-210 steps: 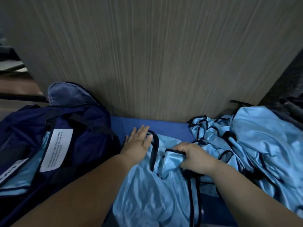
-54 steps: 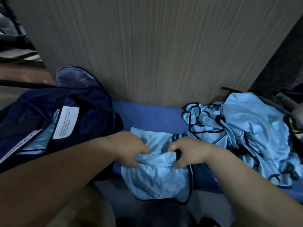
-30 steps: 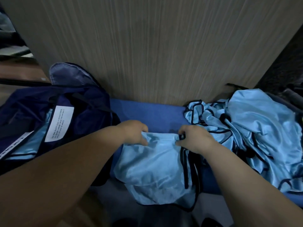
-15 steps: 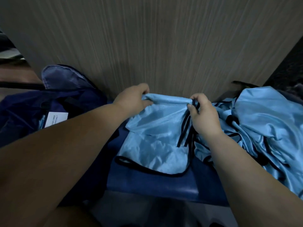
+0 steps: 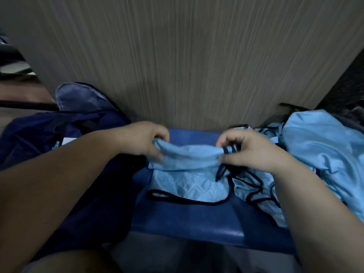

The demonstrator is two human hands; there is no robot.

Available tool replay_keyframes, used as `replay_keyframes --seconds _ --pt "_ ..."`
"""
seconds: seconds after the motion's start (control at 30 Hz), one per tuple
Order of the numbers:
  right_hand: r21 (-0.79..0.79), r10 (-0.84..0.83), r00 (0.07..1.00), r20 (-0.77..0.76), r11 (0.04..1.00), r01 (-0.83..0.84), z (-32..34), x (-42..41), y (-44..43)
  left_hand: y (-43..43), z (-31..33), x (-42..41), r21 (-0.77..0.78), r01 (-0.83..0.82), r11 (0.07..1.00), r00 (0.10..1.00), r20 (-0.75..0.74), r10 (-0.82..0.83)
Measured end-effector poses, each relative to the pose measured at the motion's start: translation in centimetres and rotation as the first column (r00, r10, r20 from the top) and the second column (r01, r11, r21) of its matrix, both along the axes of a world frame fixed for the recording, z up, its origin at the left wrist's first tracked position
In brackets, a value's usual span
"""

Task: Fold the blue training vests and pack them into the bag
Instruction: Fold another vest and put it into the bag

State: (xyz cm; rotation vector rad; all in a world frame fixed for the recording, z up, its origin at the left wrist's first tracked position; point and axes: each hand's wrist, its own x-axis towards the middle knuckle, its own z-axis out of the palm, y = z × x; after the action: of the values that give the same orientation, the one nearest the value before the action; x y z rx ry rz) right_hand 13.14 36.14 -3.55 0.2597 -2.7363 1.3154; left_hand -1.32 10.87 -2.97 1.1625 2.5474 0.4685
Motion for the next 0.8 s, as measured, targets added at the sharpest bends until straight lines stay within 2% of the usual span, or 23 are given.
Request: replay_keyframes --seconds 0.1,0.2,0.33,0.43,0.47,0.53,0.63,0.7,0.8 --pt "0.196 0.092 0.952 0.293 0.969 -0.154 -1.1 1.0 -0.6 -0.6 0.1 2.2 -0.401 0.145 0.904 0.989 0.098 -0.115" --pt "0.382 0.101 0.89 0.444 0.878 -0.29 -3.1 2.0 -2.3 -0.4 -0.3 4.2 -0.533 0.165 0.83 0.983 0.162 -0.091" --pt "0.503 0.074 0.857 0.51 0.783 -0.367 -3.6 3.0 -3.8 1.6 -3.5 6.4 -0.394 0.119 0.911 0.99 0.115 -0.079" --pt "0.439 0.016 0.837 0.547 0.846 -0.303 -2.7 3.8 -3.9 3.4 -7.6 8.8 -0.249 0.054 0.967 0.998 0.045 -0.044" --pt "0.42 -0.022 0.859 0.512 0.878 -0.228 -2.5 3.9 -4.0 3.9 -8.7 9.4 -0.231 0.028 0.973 1.0 0.006 -0.028" --pt "0.429 -0.139 0.935 0.327 0.903 -0.016 -2.6 3.7 -4.3 4.2 -10.2 10.0 -0.211 -0.026 0.977 0.998 -0.054 0.015" --pt "0.431 -0.31 0.951 0.023 0.861 0.27 -3.7 2.8 -5.5 4.2 -11.2 10.1 -0.178 -0.09 0.98 0.994 -0.082 0.076" --pt "0.436 -0.282 0.959 0.003 0.864 0.253 -4.7 2.1 -6.8 3.9 -11.5 9.9 -0.166 -0.114 0.98 0.99 -0.101 0.098" --pt "0.531 -0.2 0.966 0.164 0.843 0.085 -6.5 1.2 -8.7 3.5 -11.9 9.5 -0.112 -0.141 0.984 0.986 -0.103 0.13"
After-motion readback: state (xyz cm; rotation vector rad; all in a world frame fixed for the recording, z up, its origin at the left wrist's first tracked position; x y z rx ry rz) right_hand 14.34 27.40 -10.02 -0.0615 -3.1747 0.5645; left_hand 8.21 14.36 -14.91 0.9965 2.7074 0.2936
